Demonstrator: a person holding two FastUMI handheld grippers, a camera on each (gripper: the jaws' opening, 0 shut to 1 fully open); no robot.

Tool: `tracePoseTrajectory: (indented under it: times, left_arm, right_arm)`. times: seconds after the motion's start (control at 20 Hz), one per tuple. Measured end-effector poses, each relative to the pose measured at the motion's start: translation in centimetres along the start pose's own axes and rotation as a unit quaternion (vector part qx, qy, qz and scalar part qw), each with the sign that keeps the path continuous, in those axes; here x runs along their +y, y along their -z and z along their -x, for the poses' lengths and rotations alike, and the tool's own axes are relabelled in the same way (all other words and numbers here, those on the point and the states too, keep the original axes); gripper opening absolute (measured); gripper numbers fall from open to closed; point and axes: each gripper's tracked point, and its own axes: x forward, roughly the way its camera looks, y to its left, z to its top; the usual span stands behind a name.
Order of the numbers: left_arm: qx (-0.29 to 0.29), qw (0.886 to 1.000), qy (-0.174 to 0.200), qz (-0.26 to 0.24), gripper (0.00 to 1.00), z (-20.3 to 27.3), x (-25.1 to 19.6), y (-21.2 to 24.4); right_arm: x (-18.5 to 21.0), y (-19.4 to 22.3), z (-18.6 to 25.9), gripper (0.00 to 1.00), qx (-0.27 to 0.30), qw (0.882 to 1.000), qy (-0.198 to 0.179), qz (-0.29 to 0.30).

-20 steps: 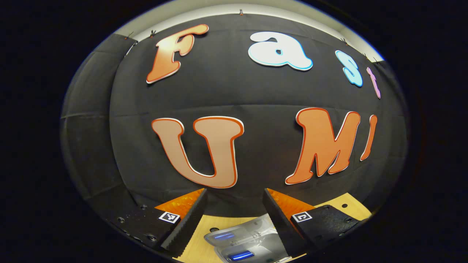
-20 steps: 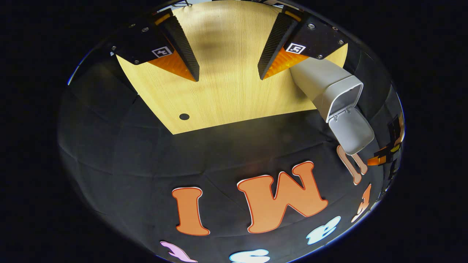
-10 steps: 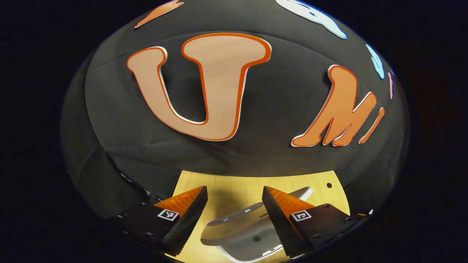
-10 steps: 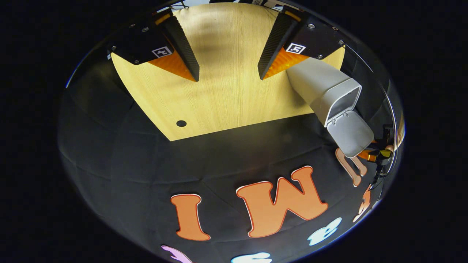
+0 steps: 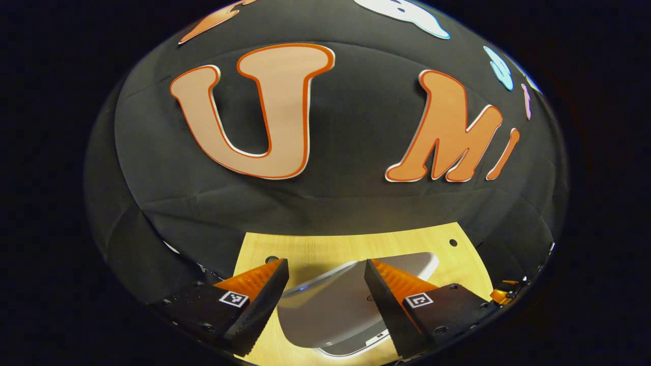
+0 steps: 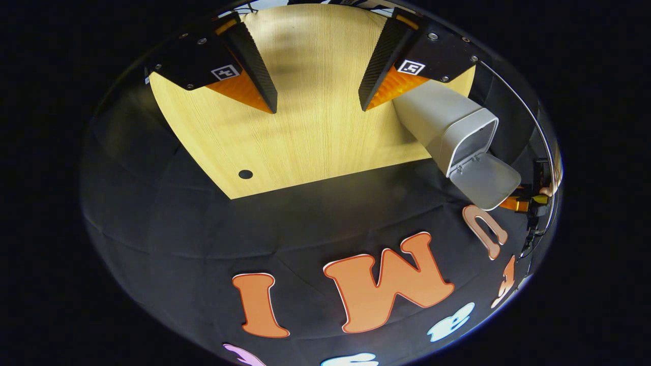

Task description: Press the lid of the desktop garbage bin to open it, pick up the crumpled paper on the desktop and throw it into the bin, then pick up the pop can on the desktop and drop it into the bin, and finally close the garbage bin lid.

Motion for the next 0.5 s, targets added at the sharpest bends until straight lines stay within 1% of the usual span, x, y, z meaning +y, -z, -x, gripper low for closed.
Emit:
tracePoseTrajectory:
  times: [0.1, 0.2, 0.35, 0.4, 0.45, 0.5]
  left_arm:
    - [0.017, 1.000, 0.015, -0.007, 0.95, 0.0, -1.6, 3.0]
    - [0.027, 0.999, 0.017, -0.019, 0.96, -0.1, -2.7, 6.1]
    - [0.021, 0.999, 0.008, -0.029, 0.96, 0.0, -3.0, 8.6]
    - [0.021, 0.999, 0.006, -0.029, 0.96, -0.1, -3.2, 10.2]
    - [0.024, 0.999, 0.001, -0.035, 0.96, -0.1, -3.3, 11.3]
    - [0.026, 0.998, -0.011, -0.054, 0.96, -0.5, -3.2, 12.2]
  right_arm:
    - [0.2, -0.1, 0.0, 0.96, 0.001, 1.000, -0.002, 0.001]
    - [0.3, 0.0, 0.0, 0.96, 0.002, 1.000, -0.004, 0.003]
    - [0.4, 0.3, 0.1, 0.97, 0.004, 1.000, -0.006, 0.009]
    - [0.4, 0.6, 0.2, 0.96, 0.007, 1.000, -0.007, 0.010]
    - [0.4, 0.7, 0.1, 0.96, 0.009, 1.000, -0.007, 0.008]
    - [0.2, 1.0, 0.0, 0.96, 0.012, 1.000, -0.007, 0.007]
